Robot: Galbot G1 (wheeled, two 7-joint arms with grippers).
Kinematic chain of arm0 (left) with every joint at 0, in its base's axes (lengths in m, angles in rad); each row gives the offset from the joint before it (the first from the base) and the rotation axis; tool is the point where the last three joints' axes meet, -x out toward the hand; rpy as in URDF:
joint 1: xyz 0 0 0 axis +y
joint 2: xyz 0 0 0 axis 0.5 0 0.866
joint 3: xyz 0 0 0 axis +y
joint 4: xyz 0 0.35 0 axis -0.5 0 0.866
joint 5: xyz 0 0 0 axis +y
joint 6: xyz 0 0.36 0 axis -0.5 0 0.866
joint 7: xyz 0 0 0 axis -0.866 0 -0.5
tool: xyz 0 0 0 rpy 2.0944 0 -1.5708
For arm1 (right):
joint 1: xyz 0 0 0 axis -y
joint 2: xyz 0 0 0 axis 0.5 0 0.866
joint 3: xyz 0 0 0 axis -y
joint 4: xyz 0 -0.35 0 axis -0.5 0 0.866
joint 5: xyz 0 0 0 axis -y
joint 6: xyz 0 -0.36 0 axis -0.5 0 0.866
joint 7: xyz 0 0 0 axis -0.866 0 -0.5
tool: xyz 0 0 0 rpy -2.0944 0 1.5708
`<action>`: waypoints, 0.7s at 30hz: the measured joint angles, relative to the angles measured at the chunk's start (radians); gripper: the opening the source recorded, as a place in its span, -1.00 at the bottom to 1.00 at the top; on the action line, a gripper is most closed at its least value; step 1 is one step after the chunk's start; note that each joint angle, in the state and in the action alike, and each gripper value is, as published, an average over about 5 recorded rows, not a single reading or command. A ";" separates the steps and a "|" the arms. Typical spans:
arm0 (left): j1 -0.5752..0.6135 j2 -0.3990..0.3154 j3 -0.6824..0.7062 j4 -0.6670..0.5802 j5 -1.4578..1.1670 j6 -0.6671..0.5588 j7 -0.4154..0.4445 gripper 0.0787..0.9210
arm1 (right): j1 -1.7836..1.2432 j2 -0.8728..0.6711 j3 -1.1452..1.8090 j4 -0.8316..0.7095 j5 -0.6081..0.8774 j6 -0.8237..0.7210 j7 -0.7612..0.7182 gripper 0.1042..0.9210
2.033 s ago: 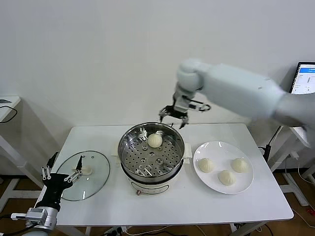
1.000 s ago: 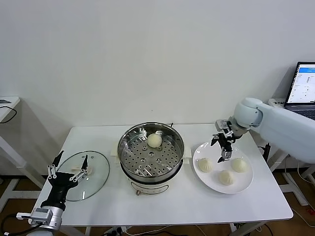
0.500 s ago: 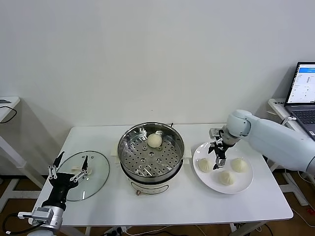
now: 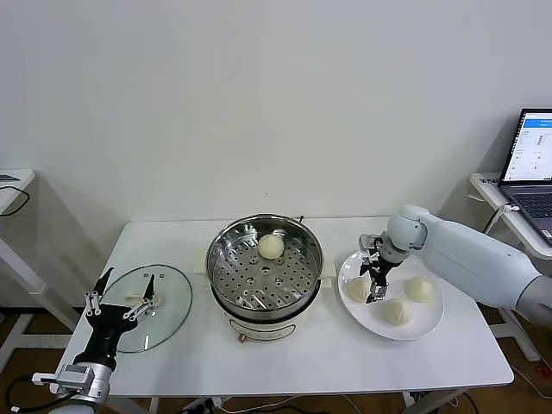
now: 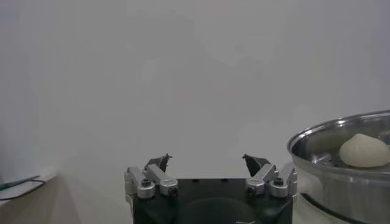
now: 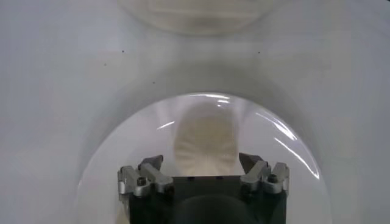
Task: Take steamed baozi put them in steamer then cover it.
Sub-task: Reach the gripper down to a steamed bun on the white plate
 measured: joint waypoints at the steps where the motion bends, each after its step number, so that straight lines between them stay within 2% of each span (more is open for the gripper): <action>1: 0.000 0.000 0.000 0.000 0.000 0.000 0.000 0.77 | -0.003 0.001 0.001 -0.002 -0.004 0.001 0.001 0.76; 11: -0.002 0.000 0.001 0.002 0.000 0.000 0.000 0.77 | -0.019 0.013 0.011 -0.009 -0.024 0.003 0.005 0.74; 17: -0.002 -0.001 0.001 0.004 0.000 0.000 0.000 0.77 | -0.023 0.020 0.014 -0.013 -0.032 0.006 0.006 0.56; 21: -0.003 -0.002 0.001 0.005 0.000 -0.001 0.000 0.77 | -0.023 0.023 0.016 -0.014 -0.037 0.007 0.006 0.52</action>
